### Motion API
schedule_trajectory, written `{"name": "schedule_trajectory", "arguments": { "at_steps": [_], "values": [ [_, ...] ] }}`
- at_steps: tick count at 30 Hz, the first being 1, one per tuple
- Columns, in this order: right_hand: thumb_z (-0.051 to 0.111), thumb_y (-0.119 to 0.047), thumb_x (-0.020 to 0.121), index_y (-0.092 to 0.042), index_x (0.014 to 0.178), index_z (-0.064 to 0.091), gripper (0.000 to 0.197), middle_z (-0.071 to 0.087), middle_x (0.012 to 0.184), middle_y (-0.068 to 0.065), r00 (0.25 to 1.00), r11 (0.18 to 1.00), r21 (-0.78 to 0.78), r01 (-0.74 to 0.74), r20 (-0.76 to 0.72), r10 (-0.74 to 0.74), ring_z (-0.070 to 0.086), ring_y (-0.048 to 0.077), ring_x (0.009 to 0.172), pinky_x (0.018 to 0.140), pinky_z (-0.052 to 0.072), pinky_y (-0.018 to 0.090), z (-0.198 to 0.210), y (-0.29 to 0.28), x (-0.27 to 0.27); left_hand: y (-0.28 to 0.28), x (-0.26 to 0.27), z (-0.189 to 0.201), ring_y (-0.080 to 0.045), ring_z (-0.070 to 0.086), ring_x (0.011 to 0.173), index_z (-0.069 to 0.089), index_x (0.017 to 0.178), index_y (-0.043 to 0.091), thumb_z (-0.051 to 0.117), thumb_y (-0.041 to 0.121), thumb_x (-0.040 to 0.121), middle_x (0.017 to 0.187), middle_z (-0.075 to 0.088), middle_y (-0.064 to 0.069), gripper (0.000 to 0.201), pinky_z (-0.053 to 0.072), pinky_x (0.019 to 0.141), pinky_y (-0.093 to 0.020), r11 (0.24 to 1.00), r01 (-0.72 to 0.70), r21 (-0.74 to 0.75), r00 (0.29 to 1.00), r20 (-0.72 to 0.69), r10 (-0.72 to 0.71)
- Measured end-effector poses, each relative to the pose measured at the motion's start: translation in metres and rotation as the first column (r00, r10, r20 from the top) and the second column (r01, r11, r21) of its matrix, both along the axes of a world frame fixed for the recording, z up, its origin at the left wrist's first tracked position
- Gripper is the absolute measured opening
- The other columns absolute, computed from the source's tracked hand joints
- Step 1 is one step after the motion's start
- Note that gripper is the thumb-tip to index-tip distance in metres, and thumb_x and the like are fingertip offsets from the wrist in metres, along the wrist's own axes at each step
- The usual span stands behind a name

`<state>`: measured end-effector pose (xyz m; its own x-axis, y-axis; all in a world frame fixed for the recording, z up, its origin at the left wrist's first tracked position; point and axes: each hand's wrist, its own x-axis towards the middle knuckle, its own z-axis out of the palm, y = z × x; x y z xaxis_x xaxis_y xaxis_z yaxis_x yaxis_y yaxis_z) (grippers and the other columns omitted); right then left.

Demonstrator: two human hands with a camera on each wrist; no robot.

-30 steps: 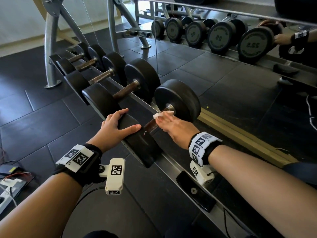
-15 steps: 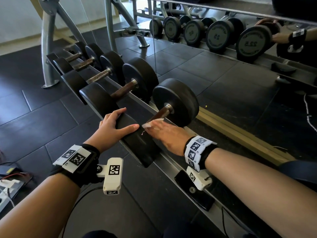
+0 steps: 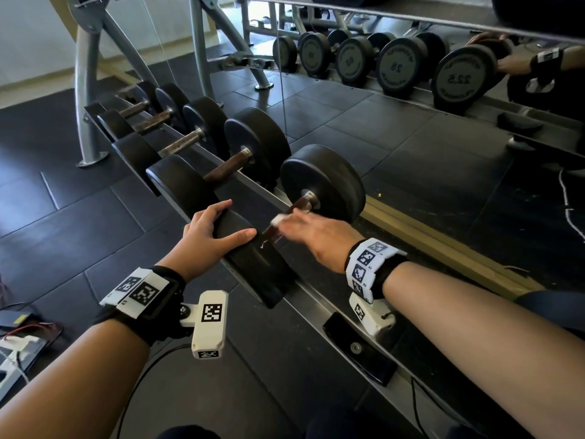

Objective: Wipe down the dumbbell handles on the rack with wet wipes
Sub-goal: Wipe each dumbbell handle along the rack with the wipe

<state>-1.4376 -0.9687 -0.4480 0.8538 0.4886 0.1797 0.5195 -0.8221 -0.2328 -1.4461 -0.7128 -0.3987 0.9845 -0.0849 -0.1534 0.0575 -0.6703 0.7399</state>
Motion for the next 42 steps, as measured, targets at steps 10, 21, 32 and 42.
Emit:
{"name": "schedule_trajectory", "arguments": {
  "at_steps": [10,21,32,42],
  "values": [
    [0.041,-0.013,0.103,-0.035,0.148,0.035,0.051,0.049,0.145,0.012,0.968,0.993,0.110,-0.046,-0.239,0.071,0.063,0.022,0.114,0.097,0.049,0.035,0.000,0.008,-0.012,0.003,0.003,-0.003,-0.025,0.029,0.135,0.028,0.146,0.044,0.064,0.071,0.061,0.146,0.030,0.002,0.097,0.033,0.112,-0.052,1.000,0.011,0.000,1.000,-0.010,-0.011],
    [0.040,-0.026,0.104,-0.024,0.128,0.064,0.034,0.064,0.111,-0.013,0.823,0.456,0.687,0.566,-0.505,-0.261,0.056,0.001,0.102,0.094,0.044,0.020,0.004,0.003,-0.027,0.003,0.002,-0.004,-0.023,0.025,0.135,0.029,0.147,0.044,0.065,0.072,0.061,0.147,0.029,0.003,0.097,0.031,0.108,-0.046,1.000,0.013,-0.021,1.000,0.003,-0.013],
    [0.045,-0.034,0.103,-0.025,0.122,0.068,0.031,0.064,0.120,0.001,0.792,0.360,0.708,0.608,-0.576,-0.204,0.060,0.008,0.108,0.090,0.045,0.020,-0.012,0.051,-0.006,0.004,0.001,-0.004,-0.022,0.022,0.138,0.030,0.148,0.043,0.063,0.076,0.057,0.147,0.030,0.005,0.102,0.028,0.113,-0.046,0.999,0.018,-0.038,1.000,0.018,-0.017],
    [0.055,-0.043,0.095,-0.025,0.108,0.073,0.029,0.070,0.091,-0.008,0.823,0.458,0.684,0.567,-0.479,-0.304,0.064,0.006,0.087,0.081,0.050,0.024,0.017,0.017,0.014,0.006,0.001,-0.004,-0.023,0.021,0.138,0.029,0.148,0.043,0.063,0.078,0.056,0.147,0.030,0.005,0.104,0.027,0.113,-0.047,0.999,0.021,-0.030,1.000,0.008,-0.021]
  ]
}}
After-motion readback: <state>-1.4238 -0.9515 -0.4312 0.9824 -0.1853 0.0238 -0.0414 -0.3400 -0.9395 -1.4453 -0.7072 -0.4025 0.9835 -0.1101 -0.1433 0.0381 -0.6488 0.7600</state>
